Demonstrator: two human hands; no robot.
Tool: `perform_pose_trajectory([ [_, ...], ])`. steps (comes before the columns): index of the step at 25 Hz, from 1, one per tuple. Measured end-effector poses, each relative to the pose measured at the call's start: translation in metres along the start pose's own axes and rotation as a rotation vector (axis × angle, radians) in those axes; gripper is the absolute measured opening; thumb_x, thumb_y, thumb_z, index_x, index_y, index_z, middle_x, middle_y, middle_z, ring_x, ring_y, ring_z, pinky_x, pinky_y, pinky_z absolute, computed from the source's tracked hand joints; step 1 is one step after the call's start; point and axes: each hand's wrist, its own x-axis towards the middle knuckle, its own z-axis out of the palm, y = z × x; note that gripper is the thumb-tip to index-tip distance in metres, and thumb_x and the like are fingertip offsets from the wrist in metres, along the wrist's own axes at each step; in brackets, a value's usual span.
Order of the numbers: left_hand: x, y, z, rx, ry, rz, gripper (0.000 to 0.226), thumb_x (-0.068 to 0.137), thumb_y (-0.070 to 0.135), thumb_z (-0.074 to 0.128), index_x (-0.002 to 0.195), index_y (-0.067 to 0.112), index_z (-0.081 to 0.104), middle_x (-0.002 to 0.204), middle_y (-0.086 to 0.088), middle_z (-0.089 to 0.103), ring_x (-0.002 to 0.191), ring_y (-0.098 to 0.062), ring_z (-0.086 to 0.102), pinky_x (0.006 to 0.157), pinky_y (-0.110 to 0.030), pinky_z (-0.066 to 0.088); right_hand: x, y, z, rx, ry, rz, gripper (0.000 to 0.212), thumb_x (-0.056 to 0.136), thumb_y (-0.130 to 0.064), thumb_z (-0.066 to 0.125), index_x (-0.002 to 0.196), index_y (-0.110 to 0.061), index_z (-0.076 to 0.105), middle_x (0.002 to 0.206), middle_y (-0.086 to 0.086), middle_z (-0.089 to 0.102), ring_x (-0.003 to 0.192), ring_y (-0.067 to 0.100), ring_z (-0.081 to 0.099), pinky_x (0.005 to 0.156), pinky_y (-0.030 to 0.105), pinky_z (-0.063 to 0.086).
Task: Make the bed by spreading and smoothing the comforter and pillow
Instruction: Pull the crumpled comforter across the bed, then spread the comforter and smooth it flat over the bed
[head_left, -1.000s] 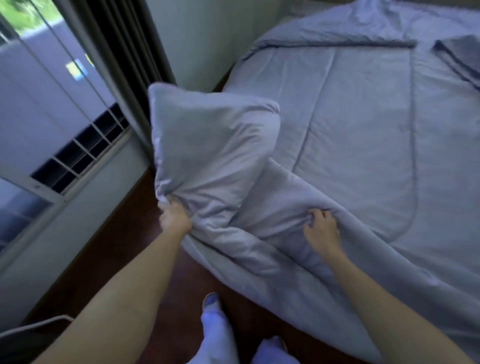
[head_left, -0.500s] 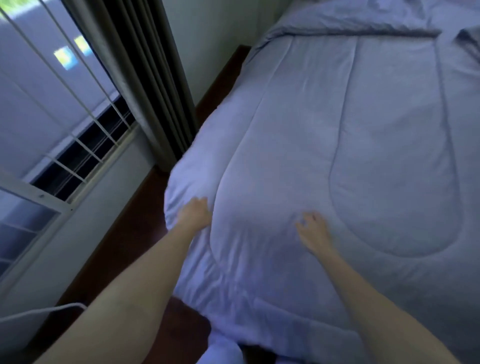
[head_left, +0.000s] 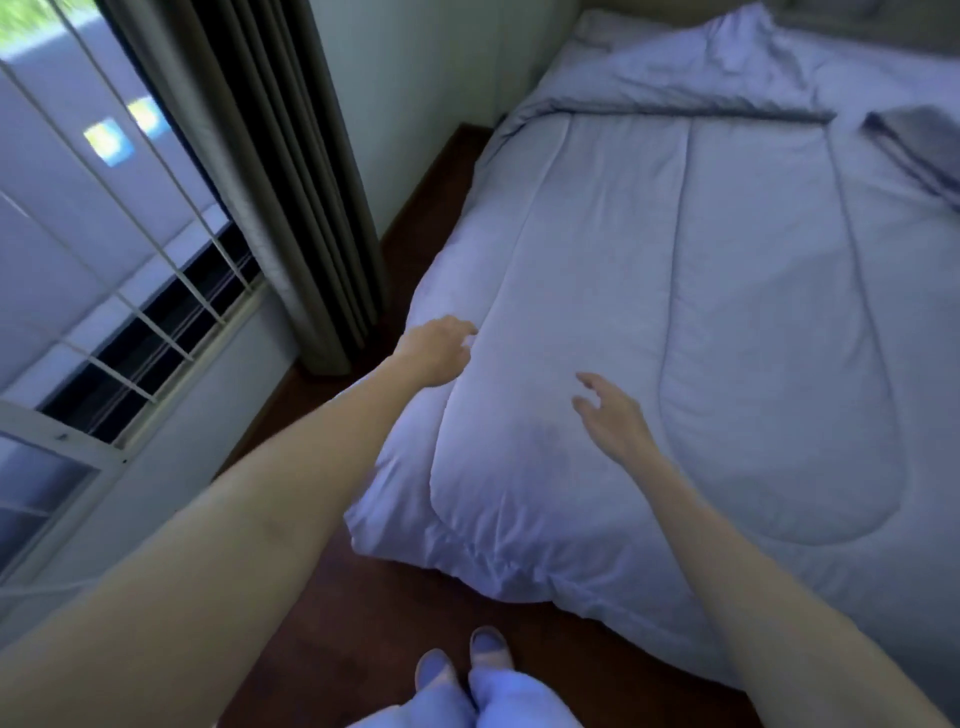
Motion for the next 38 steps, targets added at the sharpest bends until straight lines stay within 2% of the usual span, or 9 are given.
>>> perform_pose_trajectory([
  [3, 0.009, -0.006, -0.056, -0.159, 0.156, 0.035, 0.040, 0.096, 0.023, 0.041, 0.135, 0.021, 0.050, 0.139, -0.002, 0.052, 0.125, -0.026, 0.050, 0.103, -0.042, 0.043, 0.029, -0.059, -0.024, 0.114, 0.155, -0.114, 0.035, 0.092, -0.011, 0.055, 0.127, -0.011, 0.058, 0.127, 0.004, 0.062, 0.118, 0.020, 0.057, 0.091, 0.015, 0.034],
  [8, 0.020, -0.029, -0.132, -0.467, 0.433, 0.108, 0.032, 0.092, 0.016, 0.046, 0.118, 0.019, 0.064, 0.116, 0.000, 0.068, 0.104, -0.019, 0.063, 0.097, -0.035, 0.048, 0.065, -0.164, -0.033, 0.347, 0.295, -0.244, 0.027, 0.092, -0.012, 0.054, 0.117, -0.019, 0.063, 0.112, -0.004, 0.067, 0.100, 0.006, 0.060, 0.082, 0.008, 0.042],
  [12, 0.043, -0.057, -0.175, -0.647, 0.511, 0.245, 0.028, 0.093, 0.011, 0.048, 0.113, 0.018, 0.066, 0.108, 0.003, 0.070, 0.101, -0.016, 0.065, 0.096, -0.030, 0.049, 0.094, -0.232, -0.024, 0.570, 0.395, -0.284, 0.020, 0.091, -0.017, 0.054, 0.102, -0.028, 0.065, 0.097, -0.013, 0.068, 0.091, 0.003, 0.062, 0.084, 0.032, 0.053],
  [16, 0.060, -0.100, -0.221, -0.875, 0.431, 0.387, 0.025, 0.095, 0.009, 0.047, 0.109, 0.019, 0.065, 0.100, 0.004, 0.069, 0.097, -0.019, 0.067, 0.083, -0.028, 0.051, 0.111, -0.293, -0.006, 0.758, 0.551, -0.310, 0.020, 0.087, -0.017, 0.054, 0.085, -0.034, 0.064, 0.090, -0.008, 0.068, 0.088, 0.012, 0.064, 0.070, 0.033, 0.053],
  [20, 0.075, -0.139, -0.263, -0.929, 0.320, 0.501, 0.023, 0.096, 0.010, 0.047, 0.111, 0.017, 0.064, 0.097, 0.004, 0.069, 0.097, -0.024, 0.068, 0.083, -0.034, 0.054, 0.125, -0.329, 0.009, 0.854, 0.679, -0.273, 0.018, 0.087, -0.017, 0.053, 0.089, -0.031, 0.065, 0.090, -0.006, 0.068, 0.083, 0.011, 0.065, 0.067, 0.029, 0.052],
  [24, 0.110, -0.165, -0.282, -1.007, 0.258, 0.554, 0.022, 0.096, 0.011, 0.048, 0.110, 0.018, 0.063, 0.095, 0.006, 0.069, 0.091, -0.015, 0.067, 0.084, -0.035, 0.053, 0.150, -0.352, 0.017, 0.866, 0.752, -0.267, 0.018, 0.087, -0.019, 0.053, 0.091, -0.032, 0.064, 0.091, -0.006, 0.069, 0.084, 0.011, 0.065, 0.068, 0.030, 0.052],
  [31, 0.205, -0.163, -0.304, -1.116, 0.114, 0.609, 0.023, 0.098, 0.013, 0.045, 0.114, 0.010, 0.062, 0.093, 0.001, 0.068, 0.087, -0.014, 0.067, 0.083, -0.034, 0.053, 0.225, -0.375, 0.009, 0.817, 0.851, -0.283, 0.020, 0.090, -0.019, 0.051, 0.101, -0.029, 0.064, 0.096, -0.004, 0.070, 0.087, 0.015, 0.069, 0.069, 0.032, 0.055],
  [35, 0.268, -0.146, -0.329, -1.164, 0.036, 0.672, 0.022, 0.100, 0.015, 0.042, 0.111, 0.014, 0.061, 0.087, 0.005, 0.067, 0.076, -0.006, 0.067, 0.074, -0.025, 0.052, 0.279, -0.378, -0.014, 0.802, 0.894, -0.260, 0.024, 0.093, -0.016, 0.049, 0.107, -0.030, 0.062, 0.105, -0.006, 0.069, 0.092, 0.013, 0.069, 0.075, 0.035, 0.057],
  [38, 0.315, -0.139, -0.338, -1.168, -0.021, 0.681, 0.022, 0.100, 0.017, 0.043, 0.113, 0.014, 0.061, 0.092, 0.004, 0.069, 0.080, -0.008, 0.068, 0.075, -0.026, 0.053, 0.313, -0.377, -0.025, 0.788, 0.885, -0.226, 0.031, 0.093, -0.012, 0.049, 0.114, -0.031, 0.060, 0.113, -0.007, 0.066, 0.096, 0.011, 0.068, 0.077, 0.034, 0.056],
])
